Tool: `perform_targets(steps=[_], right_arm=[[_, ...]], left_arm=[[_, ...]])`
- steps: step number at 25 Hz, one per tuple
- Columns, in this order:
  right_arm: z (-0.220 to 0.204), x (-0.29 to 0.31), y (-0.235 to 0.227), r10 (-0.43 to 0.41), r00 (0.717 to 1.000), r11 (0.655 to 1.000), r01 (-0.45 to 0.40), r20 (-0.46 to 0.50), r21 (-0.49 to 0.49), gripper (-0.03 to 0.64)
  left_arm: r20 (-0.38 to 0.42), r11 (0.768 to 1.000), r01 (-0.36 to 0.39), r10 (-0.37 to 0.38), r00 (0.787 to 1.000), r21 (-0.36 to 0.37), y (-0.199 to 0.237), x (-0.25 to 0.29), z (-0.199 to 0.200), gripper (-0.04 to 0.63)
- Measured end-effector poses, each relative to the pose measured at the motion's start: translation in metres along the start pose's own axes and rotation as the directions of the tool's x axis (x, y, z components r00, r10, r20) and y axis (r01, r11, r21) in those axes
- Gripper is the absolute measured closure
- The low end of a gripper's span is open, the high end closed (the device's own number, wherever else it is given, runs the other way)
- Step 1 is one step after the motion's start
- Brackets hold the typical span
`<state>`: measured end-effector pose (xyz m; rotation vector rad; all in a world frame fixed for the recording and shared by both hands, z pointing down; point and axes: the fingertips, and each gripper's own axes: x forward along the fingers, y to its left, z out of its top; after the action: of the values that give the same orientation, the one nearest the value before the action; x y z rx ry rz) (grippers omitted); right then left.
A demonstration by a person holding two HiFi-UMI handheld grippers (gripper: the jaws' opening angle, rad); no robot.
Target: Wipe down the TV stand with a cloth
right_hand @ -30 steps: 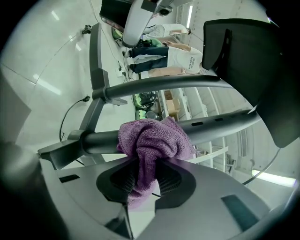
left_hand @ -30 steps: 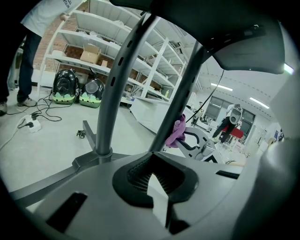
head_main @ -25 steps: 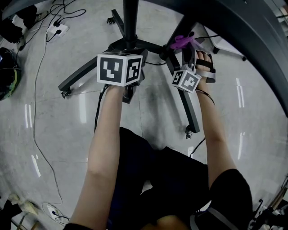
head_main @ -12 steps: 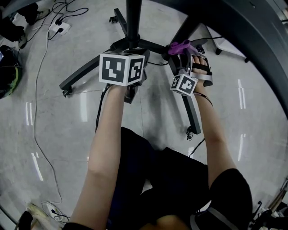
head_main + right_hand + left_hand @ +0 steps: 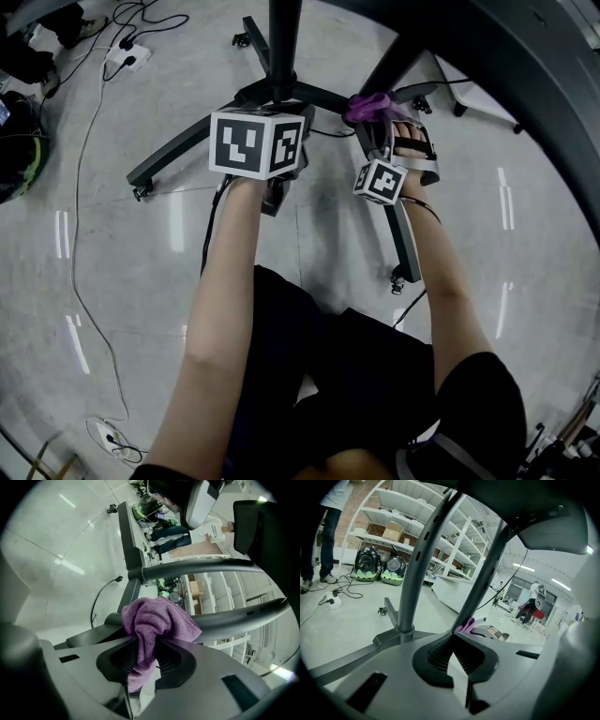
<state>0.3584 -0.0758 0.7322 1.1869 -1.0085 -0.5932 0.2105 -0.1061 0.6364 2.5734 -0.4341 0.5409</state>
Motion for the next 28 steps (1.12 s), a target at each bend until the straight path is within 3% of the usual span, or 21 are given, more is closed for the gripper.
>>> perform_targets(steps=[5, 17, 28], right_arm=[[0.004, -0.002, -0.001, 0.014, 1.000, 1.000, -0.014, 0.004, 0.014, 0.511], [0.039, -0.021, -0.007, -0.005, 0.994, 0.998, 0.011, 0.107, -0.056, 0.511], [0.140, -0.035, -0.034, -0.052, 0.954, 0.992, 0.083, 0.296, -0.092, 0.511]], left_arm=[[-0.002, 1.000, -0.001, 0.001, 1.000, 0.004, -0.001, -0.001, 0.001, 0.588], [0.009, 1.000, -0.011, 0.011, 1.000, 0.017, -0.003, -0.013, 0.006, 0.588], [0.041, 0.998, -0.054, 0.053, 0.998, 0.035, 0.027, -0.061, 0.016, 0.588]])
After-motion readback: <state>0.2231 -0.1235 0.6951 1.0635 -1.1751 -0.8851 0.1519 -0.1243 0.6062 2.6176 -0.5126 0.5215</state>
